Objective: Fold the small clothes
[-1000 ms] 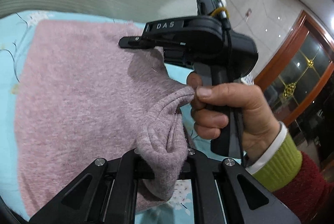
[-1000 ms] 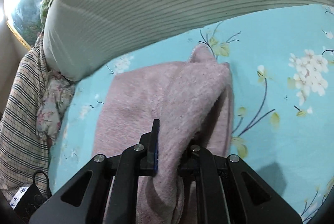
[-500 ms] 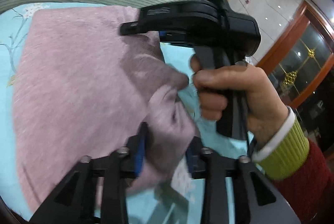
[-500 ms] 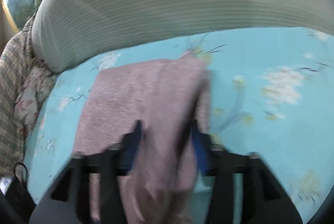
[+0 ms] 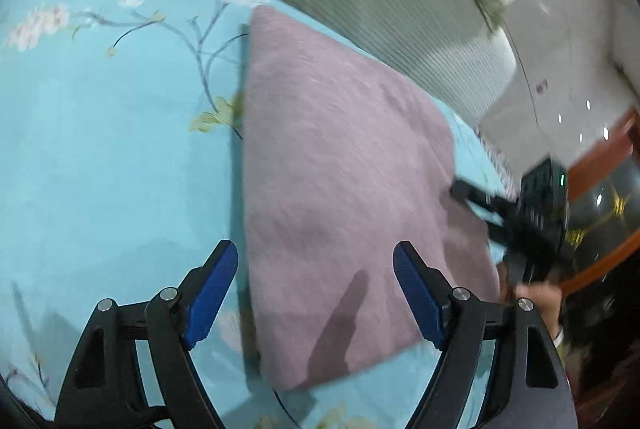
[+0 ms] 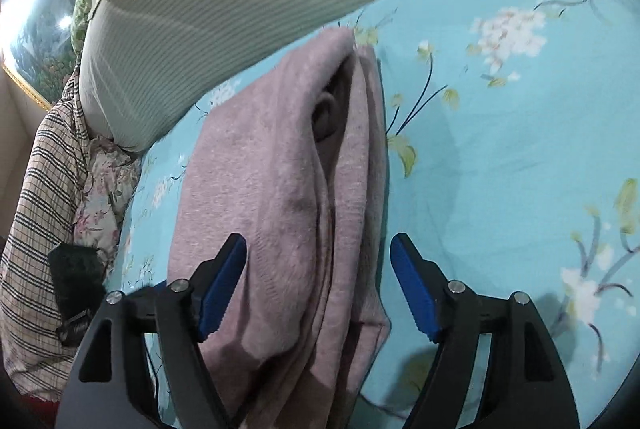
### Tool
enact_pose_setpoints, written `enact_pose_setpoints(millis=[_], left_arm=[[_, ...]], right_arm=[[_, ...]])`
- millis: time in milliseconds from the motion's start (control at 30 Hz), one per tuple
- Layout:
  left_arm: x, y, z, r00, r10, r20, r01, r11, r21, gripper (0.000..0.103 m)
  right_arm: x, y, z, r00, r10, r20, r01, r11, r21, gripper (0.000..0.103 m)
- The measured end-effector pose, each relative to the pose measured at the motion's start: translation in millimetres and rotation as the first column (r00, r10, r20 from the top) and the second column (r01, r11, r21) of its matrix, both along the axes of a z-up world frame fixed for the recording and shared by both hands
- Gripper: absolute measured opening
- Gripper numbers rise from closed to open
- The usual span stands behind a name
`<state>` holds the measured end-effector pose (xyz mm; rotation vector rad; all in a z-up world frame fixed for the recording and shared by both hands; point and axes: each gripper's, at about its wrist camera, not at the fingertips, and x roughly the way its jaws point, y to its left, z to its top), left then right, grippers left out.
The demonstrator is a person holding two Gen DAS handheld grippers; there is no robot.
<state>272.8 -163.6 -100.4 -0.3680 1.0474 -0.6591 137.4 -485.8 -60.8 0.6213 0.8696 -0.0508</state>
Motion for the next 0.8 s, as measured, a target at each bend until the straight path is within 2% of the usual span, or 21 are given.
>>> enact_pose_setpoints(millis=[200, 233, 267, 333, 400, 433, 500, 667, 800], left_arm=[[47.3, -22.6, -33.6, 0.995, -0.039, -0.090, 0.034, 0.998, -0.054, 0.081], [50.4, -26.6, -37.8, 0.994, -0.040, -0.102, 0.034, 0.998, -0.061, 0.081], [58.0, -31.4, -42.3, 0.993, -0.042, -0.108, 0.035, 0.997, -0.068, 0.080], [65.9, -39.1, -45.1, 0.996, -0.036, -0.086, 0.032, 0.998, -0.047, 0.064], [67.2, -45.3, -43.6, 0.997, -0.044, -0.061, 0.043, 0.999, -0.019, 0.052], [67.0, -45.9, -40.5, 0.998, -0.046, -0.048, 0.045, 0.999, -0.015, 0.045], [61.5, -40.6, -28.3, 0.999, -0.049, -0.018, 0.049, 0.998, -0.030, 0.039], [32.5, -7.5, 8.8, 0.999, -0.024, 0.043, 0.026, 0.998, -0.057, 0.037], [-8.8, 48.1, 39.7, 0.994, 0.028, 0.106, -0.024, 0.999, -0.035, 0.037]], right_arm=[[19.0, -7.0, -16.4, 1.000, 0.017, 0.007, -0.018, 0.997, 0.075, 0.074], [20.8, -8.9, -18.4, 1.000, 0.012, 0.011, -0.013, 0.996, 0.093, 0.063], [22.8, -10.6, -21.3, 1.000, 0.009, 0.006, -0.009, 0.993, 0.115, 0.047], [25.3, -11.9, -26.6, 1.000, 0.000, -0.007, 0.001, 0.989, 0.150, 0.038], [22.5, -6.3, -19.8, 1.000, -0.002, 0.006, 0.001, 0.991, 0.137, 0.033], [21.1, -1.7, -14.2, 1.000, 0.000, 0.013, -0.002, 0.992, 0.125, 0.031], [18.9, 11.7, -0.8, 0.999, 0.016, 0.032, -0.020, 0.994, 0.104, 0.031], [23.5, 67.0, 24.6, 0.990, 0.122, 0.065, -0.126, 0.990, 0.065, 0.030], [31.8, 124.4, 30.8, 0.965, 0.237, 0.116, -0.245, 0.968, 0.062, 0.030]])
